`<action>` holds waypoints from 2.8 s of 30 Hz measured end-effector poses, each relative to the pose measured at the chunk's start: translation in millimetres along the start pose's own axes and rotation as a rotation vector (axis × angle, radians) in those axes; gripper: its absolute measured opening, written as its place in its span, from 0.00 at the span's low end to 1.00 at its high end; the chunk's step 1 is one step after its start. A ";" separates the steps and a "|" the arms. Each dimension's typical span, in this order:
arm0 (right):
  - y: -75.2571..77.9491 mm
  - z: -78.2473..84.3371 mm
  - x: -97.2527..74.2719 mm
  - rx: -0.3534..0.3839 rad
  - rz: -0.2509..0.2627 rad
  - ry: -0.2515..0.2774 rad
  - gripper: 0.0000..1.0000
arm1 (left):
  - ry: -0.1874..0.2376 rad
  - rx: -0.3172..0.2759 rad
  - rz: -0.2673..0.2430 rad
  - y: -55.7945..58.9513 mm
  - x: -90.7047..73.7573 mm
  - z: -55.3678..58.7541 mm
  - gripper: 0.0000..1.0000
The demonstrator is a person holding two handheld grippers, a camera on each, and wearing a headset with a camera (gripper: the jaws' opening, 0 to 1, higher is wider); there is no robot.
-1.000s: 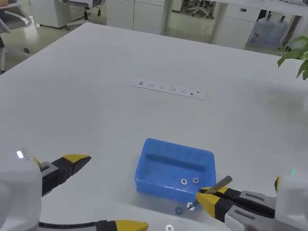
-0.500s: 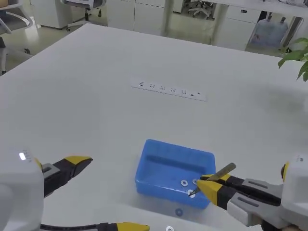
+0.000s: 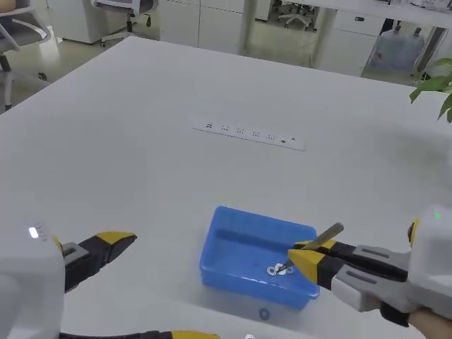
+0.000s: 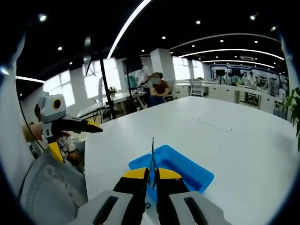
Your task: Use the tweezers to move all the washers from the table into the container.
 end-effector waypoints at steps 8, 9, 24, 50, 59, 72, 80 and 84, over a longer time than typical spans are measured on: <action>5.1 -6.7 12.2 -0.016 -0.015 -0.007 0.03 | -0.005 0.000 -0.003 -0.5 -0.9 1.4 0.91; 7.1 -7.1 14.5 -0.015 -0.017 -0.008 0.03 | -0.006 -0.001 -0.003 -0.6 -1.1 1.5 0.91; 22.7 0.5 34.9 0.031 -0.012 -0.038 0.03 | -0.010 -0.007 -0.009 -2.6 -2.3 3.5 0.90; 37.9 23.8 56.8 0.070 0.009 -0.138 0.03 | -0.017 -0.002 -0.013 -3.6 -4.8 5.1 0.90; 38.3 28.1 59.1 0.074 0.011 -0.153 0.03 | -0.025 0.003 -0.008 -2.3 -3.6 5.9 0.90; 36.1 27.5 58.6 0.070 0.009 -0.154 0.03 | -0.030 0.008 -0.001 -1.2 -2.2 5.9 0.90; 29.5 20.3 52.4 0.049 0.009 -0.123 0.03 | -0.034 0.009 -0.001 -1.3 -2.7 7.0 0.90; 25.5 15.6 45.1 0.032 0.008 -0.098 0.03 | -0.038 0.010 0.000 -1.6 -2.7 8.3 0.89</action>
Point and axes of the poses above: the centre of the closed fingertips' face, and the gripper's own axes: x roughly forward along the fingers, y roughly to its right, z roughly out of its underside, the point moved 3 cm from there along -x, roughly backward along the fingers, and after that the axes turned 9 degrees about x, right-handed, at the moved point
